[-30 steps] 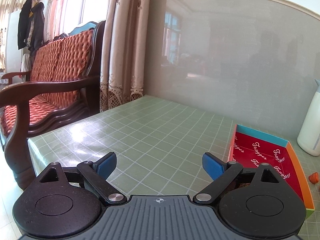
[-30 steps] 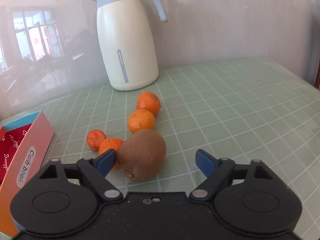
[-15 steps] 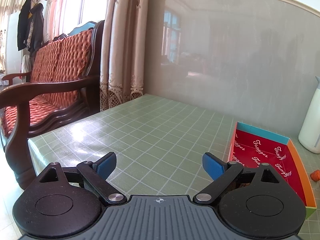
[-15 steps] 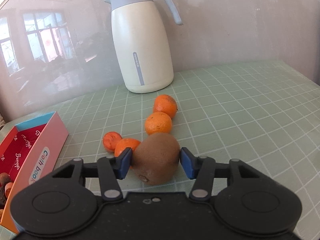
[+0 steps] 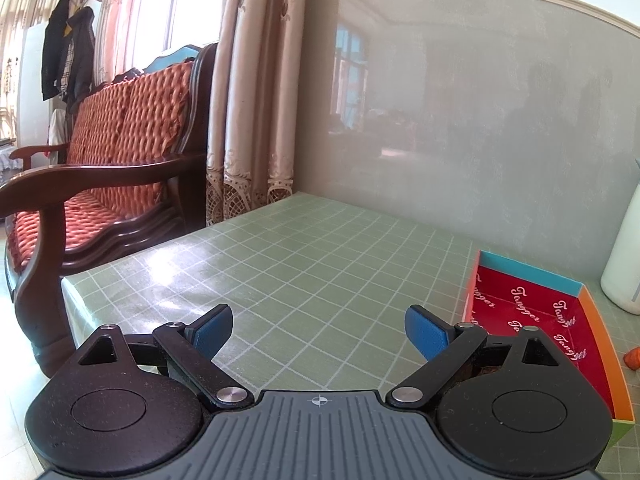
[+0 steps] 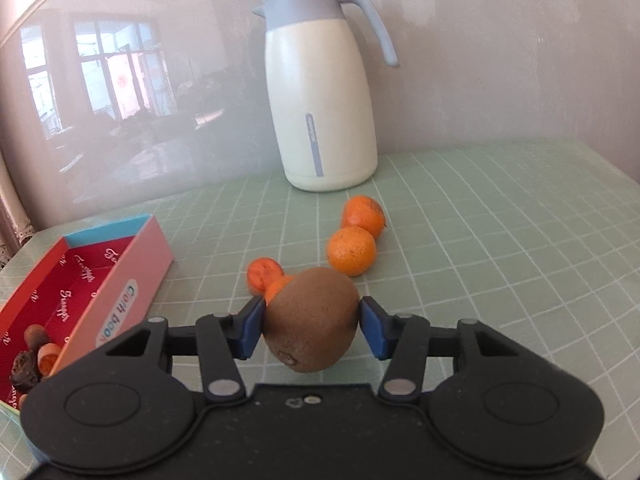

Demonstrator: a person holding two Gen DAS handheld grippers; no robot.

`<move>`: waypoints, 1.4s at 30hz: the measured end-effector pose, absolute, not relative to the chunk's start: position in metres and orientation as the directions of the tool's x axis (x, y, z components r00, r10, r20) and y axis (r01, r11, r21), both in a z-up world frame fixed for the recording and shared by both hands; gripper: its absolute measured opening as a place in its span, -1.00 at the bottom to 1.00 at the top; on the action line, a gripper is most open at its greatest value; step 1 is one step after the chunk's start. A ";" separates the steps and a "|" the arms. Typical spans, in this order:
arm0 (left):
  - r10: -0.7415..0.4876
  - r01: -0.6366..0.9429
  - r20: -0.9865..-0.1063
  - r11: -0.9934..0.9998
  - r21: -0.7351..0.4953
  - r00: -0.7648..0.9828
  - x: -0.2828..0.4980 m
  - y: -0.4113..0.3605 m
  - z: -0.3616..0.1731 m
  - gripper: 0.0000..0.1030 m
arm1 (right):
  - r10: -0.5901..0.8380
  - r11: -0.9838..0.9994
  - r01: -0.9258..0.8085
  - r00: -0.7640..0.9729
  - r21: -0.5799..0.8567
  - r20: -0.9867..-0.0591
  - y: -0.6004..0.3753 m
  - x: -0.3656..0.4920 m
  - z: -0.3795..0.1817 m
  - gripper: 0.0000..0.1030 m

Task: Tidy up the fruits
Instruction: 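Carry the kiwi with the right tool into the red box and release, then move the left tool to a mandarin orange and grasp it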

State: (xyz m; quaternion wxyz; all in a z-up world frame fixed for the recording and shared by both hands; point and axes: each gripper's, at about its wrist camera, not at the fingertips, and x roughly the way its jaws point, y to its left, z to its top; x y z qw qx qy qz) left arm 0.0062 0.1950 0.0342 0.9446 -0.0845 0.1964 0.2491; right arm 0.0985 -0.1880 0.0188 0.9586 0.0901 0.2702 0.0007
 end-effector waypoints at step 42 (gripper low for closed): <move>0.544 -0.619 -0.428 0.784 -0.048 0.722 -0.020 0.248 0.025 0.80 | 0.373 0.924 -0.371 0.819 0.093 -0.437 -0.036 0.108 0.033 0.25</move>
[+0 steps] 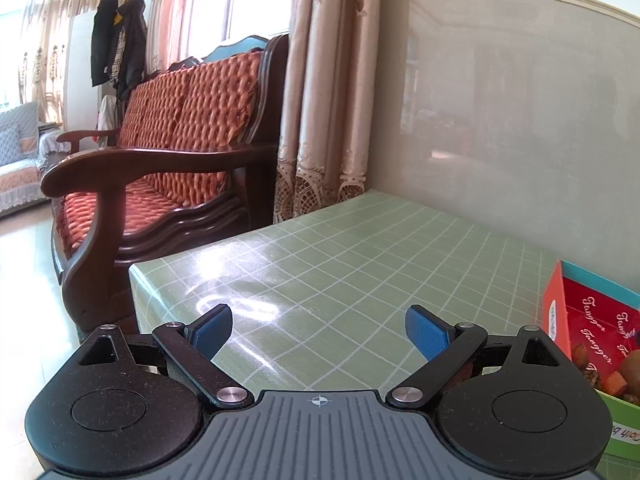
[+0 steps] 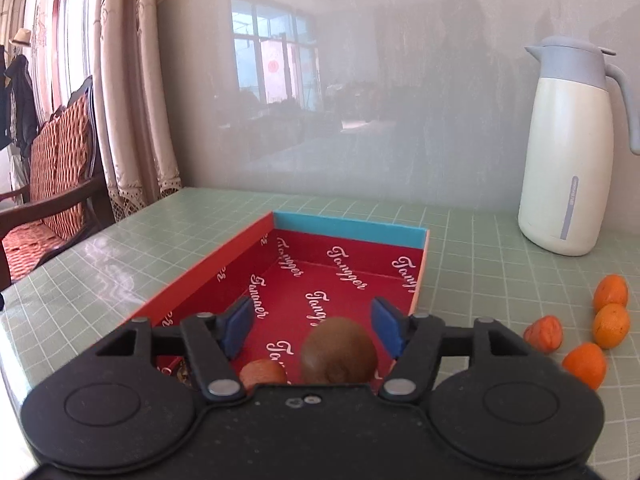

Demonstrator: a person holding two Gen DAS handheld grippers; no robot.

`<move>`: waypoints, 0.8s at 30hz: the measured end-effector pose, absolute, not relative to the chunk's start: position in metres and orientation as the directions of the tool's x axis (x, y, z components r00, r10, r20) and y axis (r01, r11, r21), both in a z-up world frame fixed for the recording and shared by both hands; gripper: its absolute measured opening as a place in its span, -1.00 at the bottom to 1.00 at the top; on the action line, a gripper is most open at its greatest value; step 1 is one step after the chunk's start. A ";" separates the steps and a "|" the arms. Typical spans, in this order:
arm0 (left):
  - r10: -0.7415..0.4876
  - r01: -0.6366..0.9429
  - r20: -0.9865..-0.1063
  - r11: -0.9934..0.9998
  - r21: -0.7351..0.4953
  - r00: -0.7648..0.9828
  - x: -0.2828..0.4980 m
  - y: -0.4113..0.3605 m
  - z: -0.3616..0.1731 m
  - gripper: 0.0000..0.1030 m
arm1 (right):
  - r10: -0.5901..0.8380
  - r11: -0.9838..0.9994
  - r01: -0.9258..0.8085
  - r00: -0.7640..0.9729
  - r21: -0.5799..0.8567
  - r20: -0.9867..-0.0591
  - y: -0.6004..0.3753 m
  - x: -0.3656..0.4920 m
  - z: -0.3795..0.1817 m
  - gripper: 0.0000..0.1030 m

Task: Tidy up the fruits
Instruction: 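Move the left tool to a mandarin orange and grasp it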

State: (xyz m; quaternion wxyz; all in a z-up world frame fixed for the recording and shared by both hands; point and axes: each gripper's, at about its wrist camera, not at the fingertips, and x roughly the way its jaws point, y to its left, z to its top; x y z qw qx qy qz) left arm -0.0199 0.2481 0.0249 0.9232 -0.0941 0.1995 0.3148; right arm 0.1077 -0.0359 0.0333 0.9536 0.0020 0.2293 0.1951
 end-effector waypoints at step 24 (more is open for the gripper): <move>0.234 -0.226 -0.333 0.972 0.062 0.913 0.023 0.077 0.041 0.80 | -0.129 0.981 0.173 0.924 0.093 -0.360 -0.228 0.069 0.051 1.00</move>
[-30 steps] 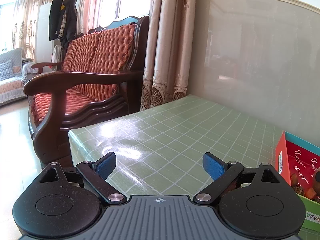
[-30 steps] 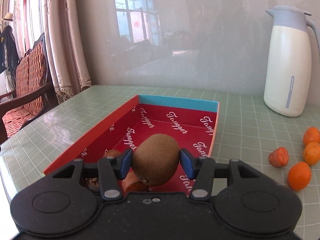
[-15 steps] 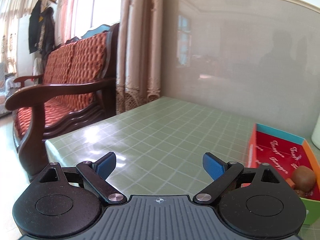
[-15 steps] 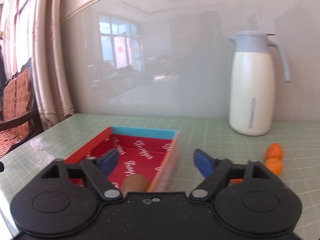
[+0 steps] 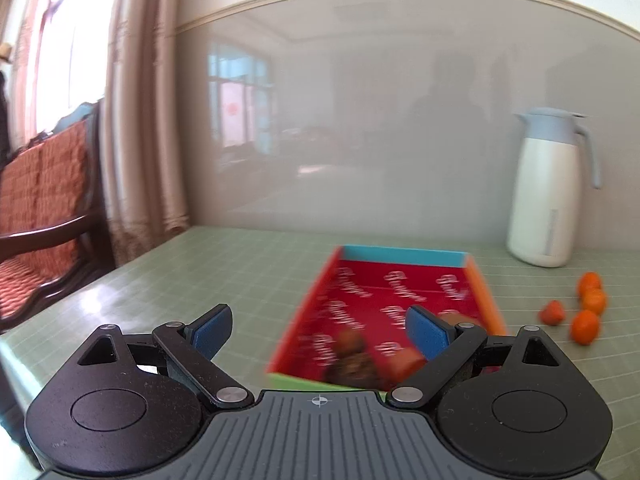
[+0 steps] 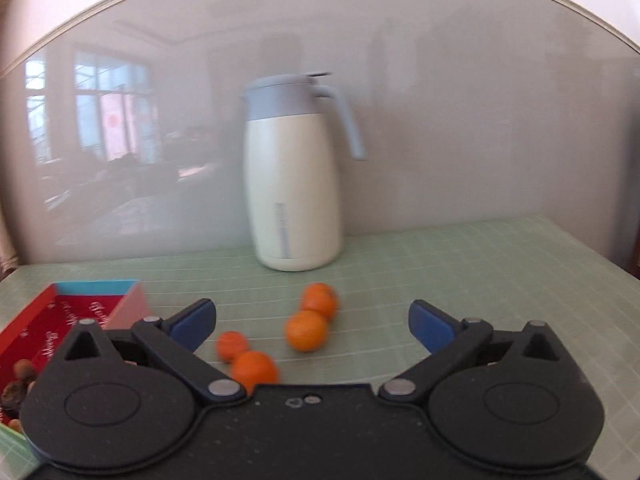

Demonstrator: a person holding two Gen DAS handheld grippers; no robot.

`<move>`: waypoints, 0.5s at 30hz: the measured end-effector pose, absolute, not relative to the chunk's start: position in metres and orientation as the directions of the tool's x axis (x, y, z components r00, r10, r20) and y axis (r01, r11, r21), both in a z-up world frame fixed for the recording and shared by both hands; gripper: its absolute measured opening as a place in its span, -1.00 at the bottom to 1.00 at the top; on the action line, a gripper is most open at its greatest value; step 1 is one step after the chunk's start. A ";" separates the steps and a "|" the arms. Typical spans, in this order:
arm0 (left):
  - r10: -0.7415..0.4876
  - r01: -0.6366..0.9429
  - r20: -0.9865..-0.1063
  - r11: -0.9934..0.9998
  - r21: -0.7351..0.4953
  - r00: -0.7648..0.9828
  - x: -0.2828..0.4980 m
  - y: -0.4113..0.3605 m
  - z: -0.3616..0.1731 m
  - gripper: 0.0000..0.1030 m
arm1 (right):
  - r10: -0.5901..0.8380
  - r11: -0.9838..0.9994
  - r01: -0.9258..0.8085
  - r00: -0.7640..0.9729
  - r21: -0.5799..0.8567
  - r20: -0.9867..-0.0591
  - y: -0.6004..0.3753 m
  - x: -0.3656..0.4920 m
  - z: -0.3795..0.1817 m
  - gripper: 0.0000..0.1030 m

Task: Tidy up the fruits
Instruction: 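Move the left tool to a mandarin orange and grasp it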

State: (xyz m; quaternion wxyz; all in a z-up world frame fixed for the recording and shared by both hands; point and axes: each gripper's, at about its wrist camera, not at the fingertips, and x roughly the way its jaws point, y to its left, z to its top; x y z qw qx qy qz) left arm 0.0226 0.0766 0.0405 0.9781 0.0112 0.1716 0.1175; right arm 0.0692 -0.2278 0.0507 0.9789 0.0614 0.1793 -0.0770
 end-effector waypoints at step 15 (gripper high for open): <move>-0.048 0.102 -0.399 0.988 0.116 0.916 0.058 -0.064 0.029 0.80 | -0.412 0.875 0.479 0.817 0.076 -0.403 -0.323 0.033 0.037 1.00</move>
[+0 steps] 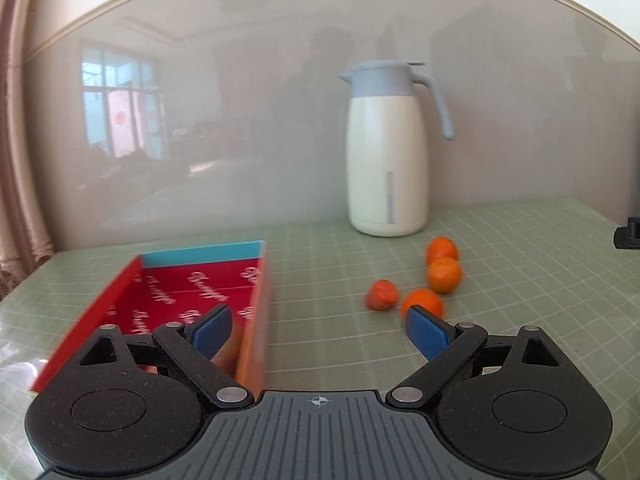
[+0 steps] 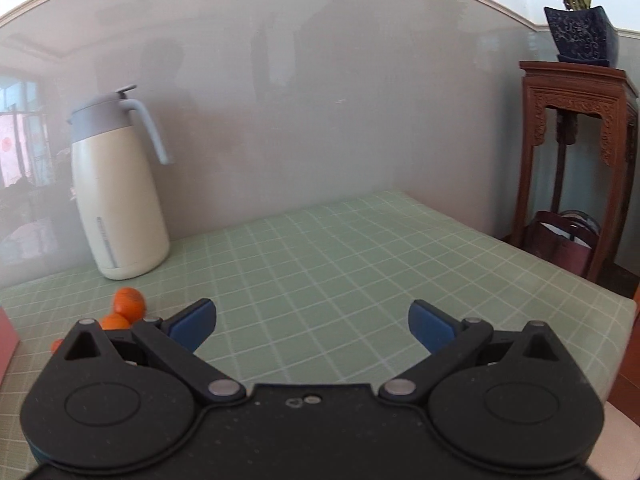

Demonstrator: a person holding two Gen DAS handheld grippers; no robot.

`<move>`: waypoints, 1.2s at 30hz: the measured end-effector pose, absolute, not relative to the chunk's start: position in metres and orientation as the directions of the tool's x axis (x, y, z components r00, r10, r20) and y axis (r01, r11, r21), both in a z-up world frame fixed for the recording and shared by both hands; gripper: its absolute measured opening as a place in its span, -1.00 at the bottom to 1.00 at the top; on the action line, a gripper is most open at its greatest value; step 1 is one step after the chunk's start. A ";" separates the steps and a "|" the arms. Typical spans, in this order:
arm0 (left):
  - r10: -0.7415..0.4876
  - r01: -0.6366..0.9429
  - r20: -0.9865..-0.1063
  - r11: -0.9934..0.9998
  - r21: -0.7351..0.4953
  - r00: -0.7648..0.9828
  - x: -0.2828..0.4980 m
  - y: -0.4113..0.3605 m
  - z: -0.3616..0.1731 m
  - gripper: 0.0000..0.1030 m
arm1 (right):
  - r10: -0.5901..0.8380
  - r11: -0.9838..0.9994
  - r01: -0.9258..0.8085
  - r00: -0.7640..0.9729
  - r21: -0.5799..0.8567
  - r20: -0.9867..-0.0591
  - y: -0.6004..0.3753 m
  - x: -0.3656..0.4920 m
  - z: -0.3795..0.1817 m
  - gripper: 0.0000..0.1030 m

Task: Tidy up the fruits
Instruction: 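Move the left tool to a mandarin orange and grasp it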

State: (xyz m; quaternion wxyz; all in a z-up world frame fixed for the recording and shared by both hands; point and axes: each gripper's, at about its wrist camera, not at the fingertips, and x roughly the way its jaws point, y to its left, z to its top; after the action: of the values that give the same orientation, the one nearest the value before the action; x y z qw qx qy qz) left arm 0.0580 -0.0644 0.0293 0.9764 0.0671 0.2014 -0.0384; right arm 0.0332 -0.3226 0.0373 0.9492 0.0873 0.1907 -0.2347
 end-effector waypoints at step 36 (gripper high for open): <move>-0.140 0.139 -0.598 0.989 -0.048 0.789 0.150 -0.144 -0.017 -0.21 | -0.421 0.871 0.483 0.829 0.093 -0.367 -0.342 0.014 0.045 1.00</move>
State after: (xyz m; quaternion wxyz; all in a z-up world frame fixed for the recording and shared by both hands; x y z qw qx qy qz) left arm 0.1500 -0.1441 -0.0166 0.9458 -0.0005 0.3161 -0.0739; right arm 0.0139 -0.3423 0.0451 0.9520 0.0912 0.1700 -0.2375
